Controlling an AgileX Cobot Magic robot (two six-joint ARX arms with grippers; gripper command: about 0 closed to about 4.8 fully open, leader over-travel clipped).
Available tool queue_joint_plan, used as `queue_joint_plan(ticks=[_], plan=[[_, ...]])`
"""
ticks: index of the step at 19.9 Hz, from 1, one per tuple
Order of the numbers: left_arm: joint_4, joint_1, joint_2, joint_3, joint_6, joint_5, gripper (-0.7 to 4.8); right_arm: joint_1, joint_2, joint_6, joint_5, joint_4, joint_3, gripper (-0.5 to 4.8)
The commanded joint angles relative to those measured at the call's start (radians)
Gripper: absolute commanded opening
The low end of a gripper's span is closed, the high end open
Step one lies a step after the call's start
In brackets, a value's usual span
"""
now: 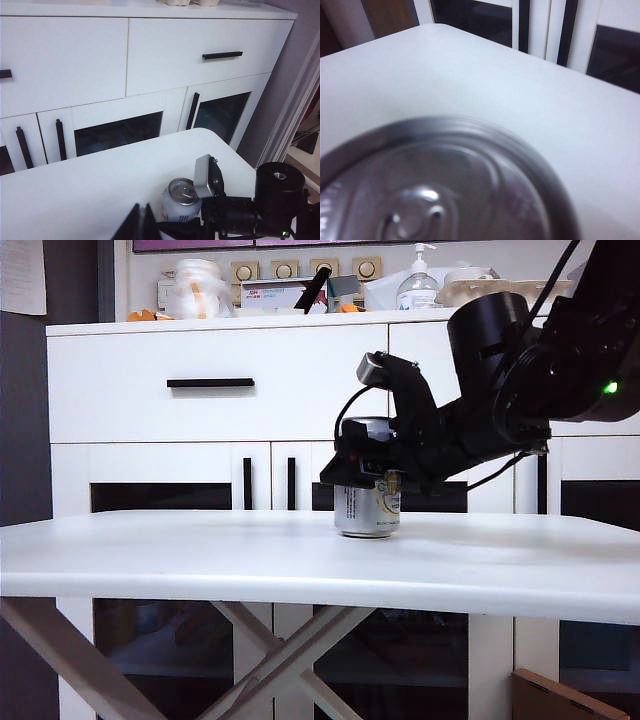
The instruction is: Pick up a can of beer from the white table, open the left drawer, place the beer inside the drawer, and finally close the drawer.
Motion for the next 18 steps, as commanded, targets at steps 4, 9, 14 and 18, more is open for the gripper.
queue_joint_plan(ticks=[4, 9, 14, 18], plan=[[0.084, 0.001, -0.001, 0.003, -0.089, -0.002, -0.05, 0.003, -0.226, 0.01, -0.004, -0.094, 0.004, -0.05], [0.15, 0.003, 0.01, 0.003, -0.312, -0.002, -0.05, 0.003, -0.462, 0.01, 0.106, -0.298, 0.004, -0.05], [0.241, 0.003, 0.108, 0.002, -0.513, 0.006, -0.05, 0.003, -0.655, 0.01, 0.13, -0.54, 0.004, -0.05], [0.391, 0.047, 0.2, 0.002, -0.589, 0.01, -0.05, 0.003, -0.725, 0.009, 0.13, -0.556, 0.004, -0.05]])
